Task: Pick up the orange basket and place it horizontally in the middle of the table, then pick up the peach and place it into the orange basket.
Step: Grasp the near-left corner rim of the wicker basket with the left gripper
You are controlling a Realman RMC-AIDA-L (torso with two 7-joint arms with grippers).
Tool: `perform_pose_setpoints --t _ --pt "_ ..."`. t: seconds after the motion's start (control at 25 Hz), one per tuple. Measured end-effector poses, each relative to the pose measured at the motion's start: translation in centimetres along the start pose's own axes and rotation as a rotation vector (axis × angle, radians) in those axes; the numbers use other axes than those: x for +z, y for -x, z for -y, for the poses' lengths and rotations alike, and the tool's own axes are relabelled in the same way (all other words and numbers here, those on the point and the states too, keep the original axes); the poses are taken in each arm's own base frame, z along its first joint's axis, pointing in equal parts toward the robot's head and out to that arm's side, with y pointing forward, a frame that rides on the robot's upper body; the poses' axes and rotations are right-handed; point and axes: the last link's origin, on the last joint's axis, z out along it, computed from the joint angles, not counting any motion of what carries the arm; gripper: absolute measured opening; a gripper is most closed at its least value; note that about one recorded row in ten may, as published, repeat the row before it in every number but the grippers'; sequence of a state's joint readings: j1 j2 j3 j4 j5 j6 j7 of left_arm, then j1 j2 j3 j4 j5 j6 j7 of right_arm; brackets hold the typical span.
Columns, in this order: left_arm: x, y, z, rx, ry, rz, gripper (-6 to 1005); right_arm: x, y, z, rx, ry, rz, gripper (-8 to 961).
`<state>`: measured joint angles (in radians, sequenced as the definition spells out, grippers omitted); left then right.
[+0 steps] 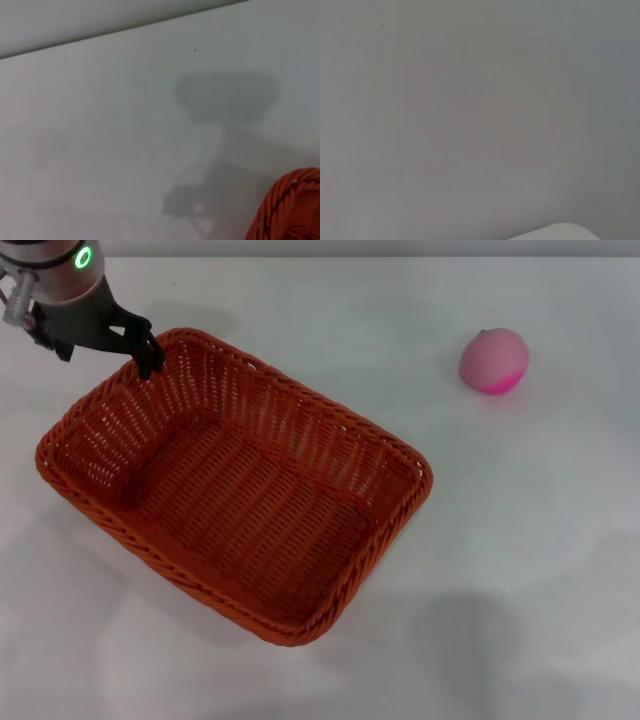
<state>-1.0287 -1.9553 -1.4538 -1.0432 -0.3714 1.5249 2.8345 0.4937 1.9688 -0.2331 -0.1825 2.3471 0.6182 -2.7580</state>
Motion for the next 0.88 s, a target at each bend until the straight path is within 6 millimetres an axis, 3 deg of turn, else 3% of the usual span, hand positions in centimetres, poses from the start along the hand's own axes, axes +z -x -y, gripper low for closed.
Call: perform_pose_setpoints --t 0.52,0.88 --pt "1.0 0.6 -1.7 0.034 0.001 -0.001 871 0.0 -0.1 -0.1 0.003 0.002 -0.002 865" --pt "1.9 1.6 -1.7 0.02 0.013 0.022 871 0.0 0.0 -0.1 0.002 0.001 0.0 865"
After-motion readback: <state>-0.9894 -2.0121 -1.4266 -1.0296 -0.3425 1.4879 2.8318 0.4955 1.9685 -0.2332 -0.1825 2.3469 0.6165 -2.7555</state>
